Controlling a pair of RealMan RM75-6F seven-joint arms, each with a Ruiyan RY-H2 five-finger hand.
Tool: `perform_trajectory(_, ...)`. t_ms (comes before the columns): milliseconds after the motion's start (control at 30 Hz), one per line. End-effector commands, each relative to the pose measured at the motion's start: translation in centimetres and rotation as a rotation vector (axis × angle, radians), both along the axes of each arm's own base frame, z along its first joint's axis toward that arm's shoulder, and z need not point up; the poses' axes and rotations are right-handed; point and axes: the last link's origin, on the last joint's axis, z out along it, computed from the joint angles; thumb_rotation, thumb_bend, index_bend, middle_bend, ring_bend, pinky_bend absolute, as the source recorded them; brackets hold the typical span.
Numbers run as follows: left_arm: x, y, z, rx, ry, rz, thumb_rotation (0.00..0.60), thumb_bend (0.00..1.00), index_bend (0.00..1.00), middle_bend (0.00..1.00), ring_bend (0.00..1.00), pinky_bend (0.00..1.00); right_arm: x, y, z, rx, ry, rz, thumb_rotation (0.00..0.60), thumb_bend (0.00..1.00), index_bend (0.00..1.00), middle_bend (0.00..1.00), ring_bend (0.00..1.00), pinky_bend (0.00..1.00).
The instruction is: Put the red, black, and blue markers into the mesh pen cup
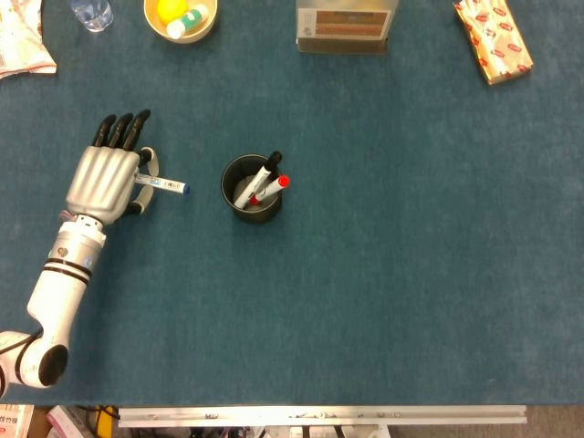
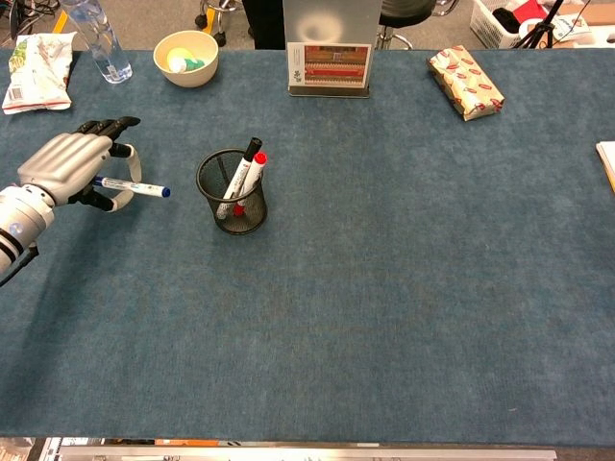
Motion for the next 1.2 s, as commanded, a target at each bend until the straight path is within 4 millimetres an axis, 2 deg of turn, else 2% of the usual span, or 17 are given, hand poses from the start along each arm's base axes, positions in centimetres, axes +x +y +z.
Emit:
perform_trajectory(33, 0.4, 0.1, 0.3, 0.006, -0.028, 0.004, 0.600, 0.36, 0.53, 0.00, 0.00, 0.01, 0.0, 0.0, 0.0, 0.001, 0.000, 0.000, 0.600, 0.00, 0.14, 0.18, 0.13, 0.30)
perform_trajectory(300, 2.2, 0.7, 0.9, 0.042, -0.089, -0.027, 0.600, 0.36, 0.53, 0.00, 0.00, 0.01, 0.1, -0.1, -0.1, 0.003, -0.002, 0.000, 0.600, 0.00, 0.14, 0.18, 0.13, 0.30)
perform_trajectory(767, 7.0, 1.3, 2.0, 0.129, -0.180, -0.065, 0.600, 0.36, 0.54, 0.00, 0.00, 0.01, 0.4, -0.2, -0.4, 0.016, -0.004, 0.009, 0.600, 0.00, 0.14, 0.17, 0.13, 0.30)
perform_trajectory(1200, 11.1, 0.5, 3.5, 0.076, -0.537, 0.087, 0.600, 0.36, 0.54, 0.00, 0.00, 0.01, 0.4, -0.2, -0.6, 0.021, -0.001, 0.008, 0.600, 0.00, 0.14, 0.17, 0.13, 0.30)
